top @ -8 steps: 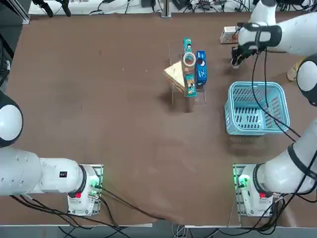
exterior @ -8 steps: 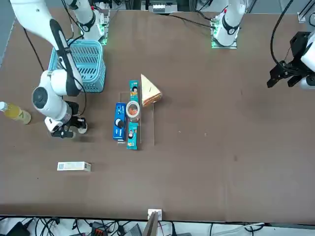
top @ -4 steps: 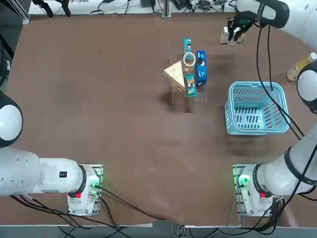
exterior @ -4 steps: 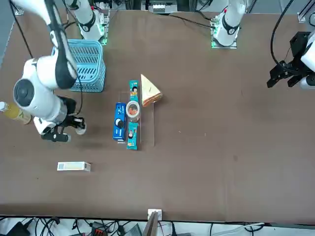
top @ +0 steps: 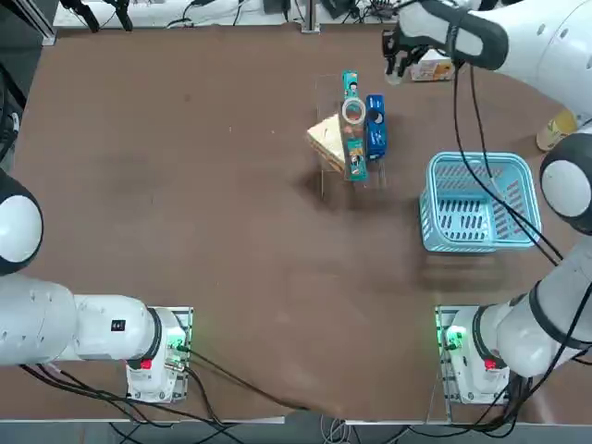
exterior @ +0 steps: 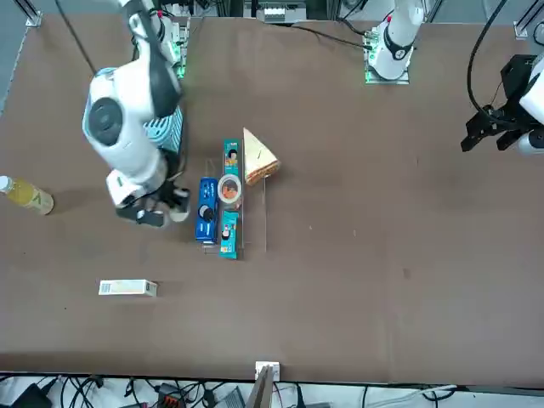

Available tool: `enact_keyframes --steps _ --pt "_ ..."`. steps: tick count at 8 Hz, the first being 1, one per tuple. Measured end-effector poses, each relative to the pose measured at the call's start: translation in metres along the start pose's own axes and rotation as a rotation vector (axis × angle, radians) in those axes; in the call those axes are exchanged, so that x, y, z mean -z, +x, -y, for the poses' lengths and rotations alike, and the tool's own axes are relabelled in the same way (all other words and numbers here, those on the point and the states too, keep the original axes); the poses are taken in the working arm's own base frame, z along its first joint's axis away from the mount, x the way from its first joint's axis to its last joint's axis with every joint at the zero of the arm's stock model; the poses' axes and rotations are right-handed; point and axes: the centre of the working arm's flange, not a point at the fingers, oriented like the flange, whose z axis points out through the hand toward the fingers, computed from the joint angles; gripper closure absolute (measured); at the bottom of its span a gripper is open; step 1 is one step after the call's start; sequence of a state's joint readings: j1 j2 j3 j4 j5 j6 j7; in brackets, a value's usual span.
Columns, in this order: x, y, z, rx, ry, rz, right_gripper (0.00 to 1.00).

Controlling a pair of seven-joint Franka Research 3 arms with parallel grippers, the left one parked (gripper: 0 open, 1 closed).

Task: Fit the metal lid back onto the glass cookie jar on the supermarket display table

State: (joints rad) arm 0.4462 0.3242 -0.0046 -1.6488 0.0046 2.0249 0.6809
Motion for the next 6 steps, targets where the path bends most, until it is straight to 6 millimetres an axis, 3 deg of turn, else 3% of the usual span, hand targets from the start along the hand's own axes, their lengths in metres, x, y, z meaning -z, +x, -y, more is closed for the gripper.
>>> enact_keyframes --steps 3,6 --pt "0.015 -0.029 0.043 -0.072 0.024 -0.018 0.74" --pt "0.003 -0.050 0.067 -0.138 0.014 -0.004 0.74"
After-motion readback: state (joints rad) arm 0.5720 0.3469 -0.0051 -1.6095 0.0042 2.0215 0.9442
